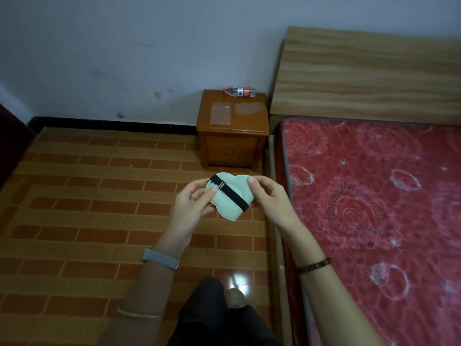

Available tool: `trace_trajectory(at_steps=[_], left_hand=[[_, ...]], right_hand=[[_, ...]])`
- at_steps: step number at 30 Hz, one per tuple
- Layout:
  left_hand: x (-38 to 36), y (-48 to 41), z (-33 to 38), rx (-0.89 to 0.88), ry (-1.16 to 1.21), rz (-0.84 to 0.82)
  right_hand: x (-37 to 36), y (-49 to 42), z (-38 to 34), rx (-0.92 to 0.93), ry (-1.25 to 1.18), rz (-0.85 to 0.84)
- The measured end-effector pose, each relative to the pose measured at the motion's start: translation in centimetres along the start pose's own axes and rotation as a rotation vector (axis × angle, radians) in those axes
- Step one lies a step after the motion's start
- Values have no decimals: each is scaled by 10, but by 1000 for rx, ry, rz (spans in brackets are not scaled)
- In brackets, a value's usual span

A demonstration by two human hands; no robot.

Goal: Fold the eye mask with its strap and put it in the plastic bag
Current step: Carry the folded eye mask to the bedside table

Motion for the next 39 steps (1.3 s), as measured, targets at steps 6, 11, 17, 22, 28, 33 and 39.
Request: trace_trajectory(at_steps=[6,11,17,22,28,33,39], left_hand=[[22,-68,21,1,11,-8],[56,-138,55,-23,-23,-23],[81,-216,102,-51,-83,-72],[80,-266,122,-51,-143,-123],[69,-333,127,-8,-177,-153],[52,-393,135,13,-136,-144],[38,-469,140,55,-91,-92]], right_hand=[[3,-76,-1,-27,-4,8],[-4,-155,-17,-22,18,15],[-2,-233,-44,11,40,54],[16,-276,-47,-4,25,102],[50,-329,-35,-58,-7,137],[89,-385,-35,-66,-7,120],[132,-460,-38,-67,45,54]])
Point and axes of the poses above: each hand's wrist, its own y-axis away from the middle knuckle, its own x-axis out of the back of the hand, z = x × y, the point moved 9 cm from there along -y, towards the middle knuckle, and after that the axes turned 11 degrees about -z, right-handed, at the moved point
